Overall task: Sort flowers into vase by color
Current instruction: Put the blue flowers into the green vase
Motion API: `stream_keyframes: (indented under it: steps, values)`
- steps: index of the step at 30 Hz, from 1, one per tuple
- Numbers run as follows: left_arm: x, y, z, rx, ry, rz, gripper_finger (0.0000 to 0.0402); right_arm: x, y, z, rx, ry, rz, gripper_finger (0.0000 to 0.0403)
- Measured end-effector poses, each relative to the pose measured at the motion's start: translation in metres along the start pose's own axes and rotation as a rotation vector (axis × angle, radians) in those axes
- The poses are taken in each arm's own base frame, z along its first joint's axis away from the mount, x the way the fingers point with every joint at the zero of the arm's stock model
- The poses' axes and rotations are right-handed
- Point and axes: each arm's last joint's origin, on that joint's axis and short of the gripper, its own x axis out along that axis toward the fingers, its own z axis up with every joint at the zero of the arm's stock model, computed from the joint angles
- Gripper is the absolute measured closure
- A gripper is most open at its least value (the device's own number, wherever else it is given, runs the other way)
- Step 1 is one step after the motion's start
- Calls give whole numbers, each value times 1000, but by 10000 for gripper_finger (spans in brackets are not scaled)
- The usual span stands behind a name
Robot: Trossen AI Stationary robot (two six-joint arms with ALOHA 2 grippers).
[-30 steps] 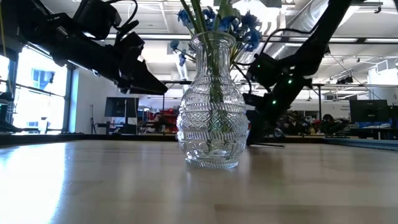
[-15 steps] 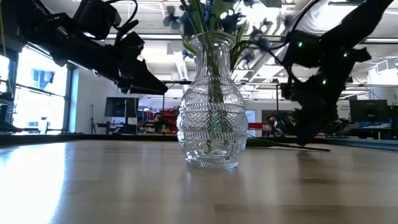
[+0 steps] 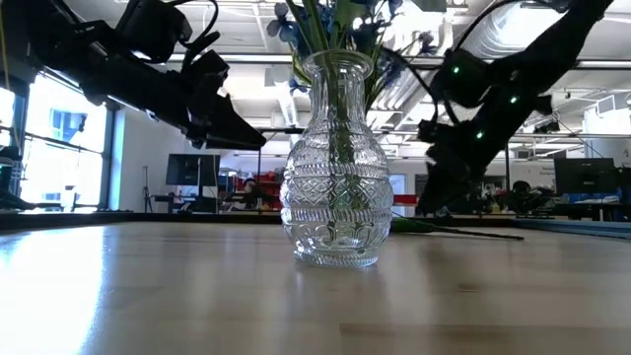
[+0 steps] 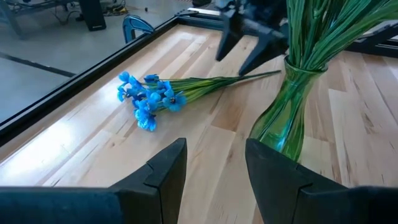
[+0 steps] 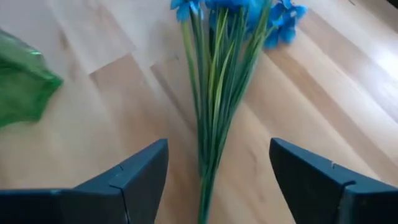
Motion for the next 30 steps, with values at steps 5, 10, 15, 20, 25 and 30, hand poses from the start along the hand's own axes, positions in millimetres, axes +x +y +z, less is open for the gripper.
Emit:
stream_keyframes:
  steps: [5, 10, 15, 20, 25, 30]
  values:
    - [0, 0, 0, 0, 1, -7, 248, 24, -6, 1, -21, -22, 9, 163]
    - [0, 0, 0, 0, 1, -7, 248, 35, -12, -6, -5, 27, -5, 250]
    - [0, 0, 0, 0, 3, -7, 248, 30, -15, -5, 50, 42, -25, 373]
    - [0, 0, 0, -1, 5, -7, 248, 4, -19, -2, 75, 49, -55, 376]
    - [0, 0, -1, -1, 6, -6, 248, -34, -25, -1, 106, 43, -71, 383]
    - [0, 0, 0, -1, 5, -6, 248, -76, -33, 3, 140, -93, -151, 395]
